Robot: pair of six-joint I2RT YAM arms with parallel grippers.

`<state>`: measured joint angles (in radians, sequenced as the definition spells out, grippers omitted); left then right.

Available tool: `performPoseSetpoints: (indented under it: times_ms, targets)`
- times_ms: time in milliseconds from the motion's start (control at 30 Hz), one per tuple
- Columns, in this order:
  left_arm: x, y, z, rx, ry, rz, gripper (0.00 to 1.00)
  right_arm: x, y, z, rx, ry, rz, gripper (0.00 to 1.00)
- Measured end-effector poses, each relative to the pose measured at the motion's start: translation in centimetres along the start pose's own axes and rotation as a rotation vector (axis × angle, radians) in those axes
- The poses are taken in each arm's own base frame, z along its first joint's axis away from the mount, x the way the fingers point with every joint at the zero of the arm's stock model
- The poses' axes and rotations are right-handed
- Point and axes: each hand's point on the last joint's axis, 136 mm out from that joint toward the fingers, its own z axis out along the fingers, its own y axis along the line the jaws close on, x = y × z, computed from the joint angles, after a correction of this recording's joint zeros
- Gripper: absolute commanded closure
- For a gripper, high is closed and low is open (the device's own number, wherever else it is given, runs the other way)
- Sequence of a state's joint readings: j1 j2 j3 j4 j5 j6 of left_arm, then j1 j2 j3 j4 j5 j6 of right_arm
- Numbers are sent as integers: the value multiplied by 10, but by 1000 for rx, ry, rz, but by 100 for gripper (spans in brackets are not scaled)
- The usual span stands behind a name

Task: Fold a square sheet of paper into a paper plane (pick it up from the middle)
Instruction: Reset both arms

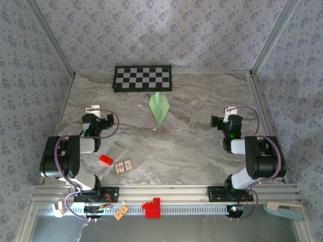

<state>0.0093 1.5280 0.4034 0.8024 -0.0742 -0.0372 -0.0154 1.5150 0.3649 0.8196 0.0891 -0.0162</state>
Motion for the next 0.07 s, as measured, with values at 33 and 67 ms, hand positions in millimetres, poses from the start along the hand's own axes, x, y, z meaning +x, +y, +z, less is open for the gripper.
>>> performPoseSetpoints:
  times_ms: [33, 67]
  targets:
    - [0, 0, 0, 0, 0, 0, 0, 0, 0, 0, 0, 0, 0, 0]
    - [0, 0, 0, 0, 1, 0, 0, 0, 0, 0, 0, 0, 0, 0]
